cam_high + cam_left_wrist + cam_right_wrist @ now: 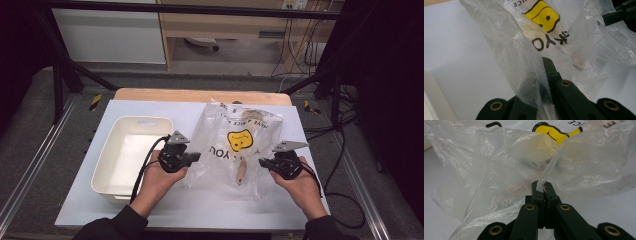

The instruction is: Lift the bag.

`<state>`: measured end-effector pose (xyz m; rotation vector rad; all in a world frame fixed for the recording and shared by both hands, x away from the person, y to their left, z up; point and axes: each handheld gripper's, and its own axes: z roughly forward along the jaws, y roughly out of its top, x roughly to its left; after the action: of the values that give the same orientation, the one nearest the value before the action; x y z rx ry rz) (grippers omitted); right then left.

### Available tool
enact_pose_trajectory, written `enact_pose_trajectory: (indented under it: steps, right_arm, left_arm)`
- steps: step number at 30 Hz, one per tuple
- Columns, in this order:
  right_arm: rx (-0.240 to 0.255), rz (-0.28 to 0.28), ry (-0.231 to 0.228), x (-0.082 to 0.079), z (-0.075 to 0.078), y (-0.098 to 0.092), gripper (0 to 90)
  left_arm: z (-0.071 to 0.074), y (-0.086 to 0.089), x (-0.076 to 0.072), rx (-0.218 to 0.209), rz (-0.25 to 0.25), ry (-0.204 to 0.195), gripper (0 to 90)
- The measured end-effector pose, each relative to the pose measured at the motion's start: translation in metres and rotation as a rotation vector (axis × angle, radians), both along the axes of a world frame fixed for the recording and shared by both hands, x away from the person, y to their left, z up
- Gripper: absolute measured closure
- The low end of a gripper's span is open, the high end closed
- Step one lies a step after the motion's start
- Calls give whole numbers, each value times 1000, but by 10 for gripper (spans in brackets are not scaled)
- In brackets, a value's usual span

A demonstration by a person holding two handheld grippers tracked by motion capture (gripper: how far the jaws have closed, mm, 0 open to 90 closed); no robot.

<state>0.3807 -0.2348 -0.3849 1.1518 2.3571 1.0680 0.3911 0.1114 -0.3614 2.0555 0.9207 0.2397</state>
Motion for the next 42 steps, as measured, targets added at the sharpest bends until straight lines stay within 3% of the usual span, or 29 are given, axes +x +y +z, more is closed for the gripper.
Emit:
enact_pose_trajectory:
  steps: [7, 11, 26, 32, 42]
  right_arm:
    - [-7, 1, -30, 6, 12, -1, 900]
    - [-3, -5, -28, 8, 16, 0, 900]
    - [-14, 1, -39, 16, 27, 2, 900]
    - [-16, -9, -49, 20, 35, 2, 900]
    - [-9, -23, -73, 30, 52, -6, 900]
  left_arm:
    - [5, 3, 6, 8, -1, 2, 900]
    - [7, 7, 11, -2, 1, 23, 900]
    - [18, 15, 20, 5, 3, 18, 900]
    - [25, 18, 27, -9, 5, 29, 900]
    - [45, 21, 40, -19, 11, 6, 900]
